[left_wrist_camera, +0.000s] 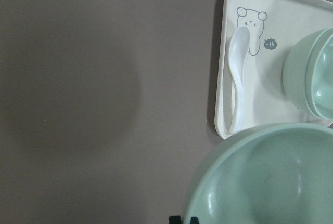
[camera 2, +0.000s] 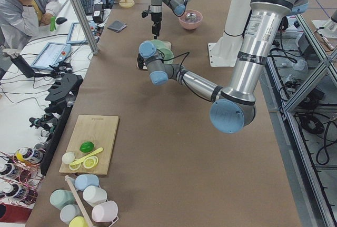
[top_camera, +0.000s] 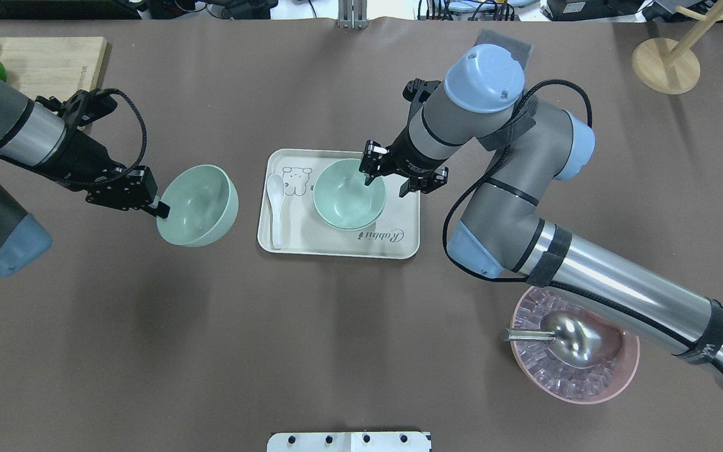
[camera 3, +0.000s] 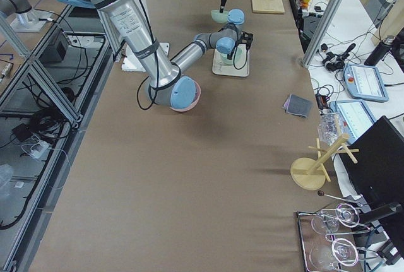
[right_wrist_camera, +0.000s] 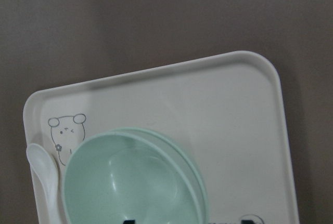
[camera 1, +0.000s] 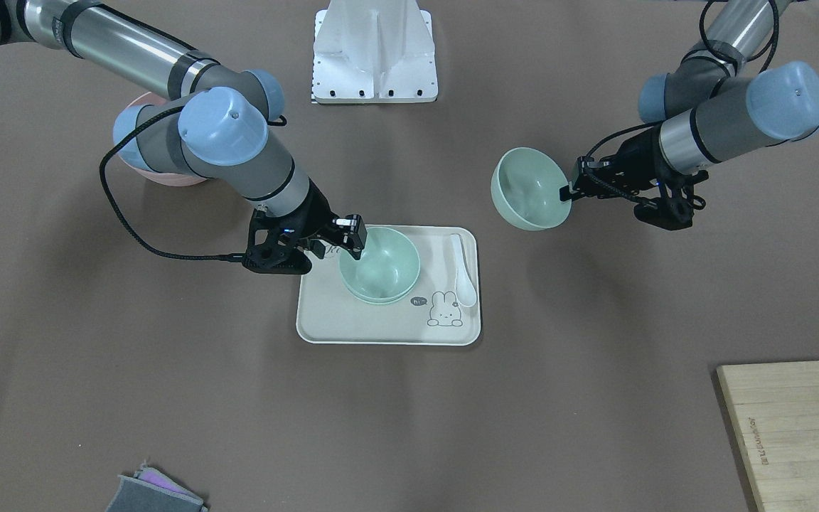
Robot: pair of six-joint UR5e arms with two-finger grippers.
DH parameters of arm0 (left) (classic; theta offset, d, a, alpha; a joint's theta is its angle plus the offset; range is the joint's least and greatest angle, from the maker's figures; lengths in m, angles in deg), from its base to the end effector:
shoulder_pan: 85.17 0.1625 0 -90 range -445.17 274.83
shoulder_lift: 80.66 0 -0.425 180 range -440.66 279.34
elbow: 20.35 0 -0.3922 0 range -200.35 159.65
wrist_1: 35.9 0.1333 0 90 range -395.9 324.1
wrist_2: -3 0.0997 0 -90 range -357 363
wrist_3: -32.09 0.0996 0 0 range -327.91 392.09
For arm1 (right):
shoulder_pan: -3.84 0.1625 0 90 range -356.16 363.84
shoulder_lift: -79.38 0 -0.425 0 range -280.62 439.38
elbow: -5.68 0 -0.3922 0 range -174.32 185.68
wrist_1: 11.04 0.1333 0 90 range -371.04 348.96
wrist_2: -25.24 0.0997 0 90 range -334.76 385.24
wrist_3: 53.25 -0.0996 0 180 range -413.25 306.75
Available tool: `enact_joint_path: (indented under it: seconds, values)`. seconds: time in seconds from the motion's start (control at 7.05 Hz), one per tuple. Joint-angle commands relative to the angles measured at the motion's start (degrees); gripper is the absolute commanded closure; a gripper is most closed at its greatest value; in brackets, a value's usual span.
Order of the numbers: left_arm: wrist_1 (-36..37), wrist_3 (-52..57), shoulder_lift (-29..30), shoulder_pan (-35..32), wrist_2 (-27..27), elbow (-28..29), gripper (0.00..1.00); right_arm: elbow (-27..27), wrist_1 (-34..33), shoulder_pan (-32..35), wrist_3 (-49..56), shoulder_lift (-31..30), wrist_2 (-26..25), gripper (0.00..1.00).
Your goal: Stack green bowls together
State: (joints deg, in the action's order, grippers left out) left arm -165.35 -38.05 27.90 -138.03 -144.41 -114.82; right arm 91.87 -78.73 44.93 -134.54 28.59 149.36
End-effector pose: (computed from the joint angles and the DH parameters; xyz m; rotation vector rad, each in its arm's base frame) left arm 0.3168 -0.5000 0.3483 -0.1314 1.3129 0.0557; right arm -0.4852 -0.5259 0.2244 -0.0819 -1.1119 0.2058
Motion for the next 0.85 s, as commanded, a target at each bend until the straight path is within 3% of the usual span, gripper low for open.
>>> enact_joint_path:
  seconds: [0.0,0.43,0.71]
  values:
    - [0.61,-6.83,8.83,1.51,4.64,4.36,1.00,5.29,-0.34,7.38,4.69,-6.39,7.77,0.00]
    - [0.69,-9.32,18.59,10.73,17.81,9.46,1.00,5.31,-0.69,18.03,23.03,-15.88,14.48,0.00]
    - [0.69,-9.23,19.76,12.86,21.02,9.83,1.00,5.04,-0.78,22.17,33.95,-21.77,15.36,0.00]
